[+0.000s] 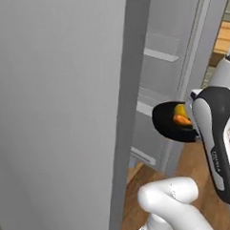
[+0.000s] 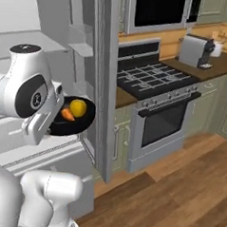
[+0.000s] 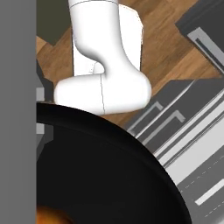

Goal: Pick the chicken drumstick and lemon from their plates and place them in the bowl. Then put the bowl in the fridge.

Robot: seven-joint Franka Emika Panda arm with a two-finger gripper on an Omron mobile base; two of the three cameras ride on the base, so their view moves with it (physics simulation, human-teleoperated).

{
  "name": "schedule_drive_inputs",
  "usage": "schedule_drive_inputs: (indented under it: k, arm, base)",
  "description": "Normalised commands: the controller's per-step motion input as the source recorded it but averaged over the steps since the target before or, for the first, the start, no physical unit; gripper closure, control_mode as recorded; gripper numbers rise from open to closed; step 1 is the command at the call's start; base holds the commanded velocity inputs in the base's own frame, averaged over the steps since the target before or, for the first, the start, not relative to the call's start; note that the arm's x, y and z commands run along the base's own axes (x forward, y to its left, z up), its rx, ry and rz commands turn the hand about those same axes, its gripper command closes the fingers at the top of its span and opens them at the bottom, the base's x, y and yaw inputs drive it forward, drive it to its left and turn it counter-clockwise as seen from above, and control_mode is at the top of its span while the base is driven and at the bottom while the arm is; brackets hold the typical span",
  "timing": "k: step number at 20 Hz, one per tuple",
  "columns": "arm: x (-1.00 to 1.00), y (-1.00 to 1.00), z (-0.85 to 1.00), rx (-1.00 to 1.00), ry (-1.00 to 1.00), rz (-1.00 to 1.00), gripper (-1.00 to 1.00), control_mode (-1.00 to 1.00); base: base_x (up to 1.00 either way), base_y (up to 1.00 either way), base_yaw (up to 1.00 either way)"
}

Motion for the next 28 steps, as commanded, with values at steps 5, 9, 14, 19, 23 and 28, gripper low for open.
schedule_drive_inputs:
  k: [5,9,14,19,23,28]
  arm:
    - [0.0,0.0,0.0,0.0,0.0,0.0,1.0,1.0]
    - [0.0,0.0,0.0,0.0,0.0,0.0,1.0,1.0]
    - [0.0,0.0,0.0,0.0,0.0,0.0,1.0,1.0]
    - [0.0,0.0,0.0,0.0,0.0,0.0,1.0,1.0]
    - [0.0,0.0,0.0,0.0,0.0,0.0,1.0,1.0]
    - [0.0,0.0,0.0,0.0,0.0,0.0,1.0,1.0]
  base:
    - [0.0,-0.22,0.62]
    - [0.0,-0.25,0.87]
    - [0.0,-0.33,0.81]
    - [0.21,-0.33,0.36]
    - [0.46,-0.21,0.07]
    - [0.54,-0.16,0.07]
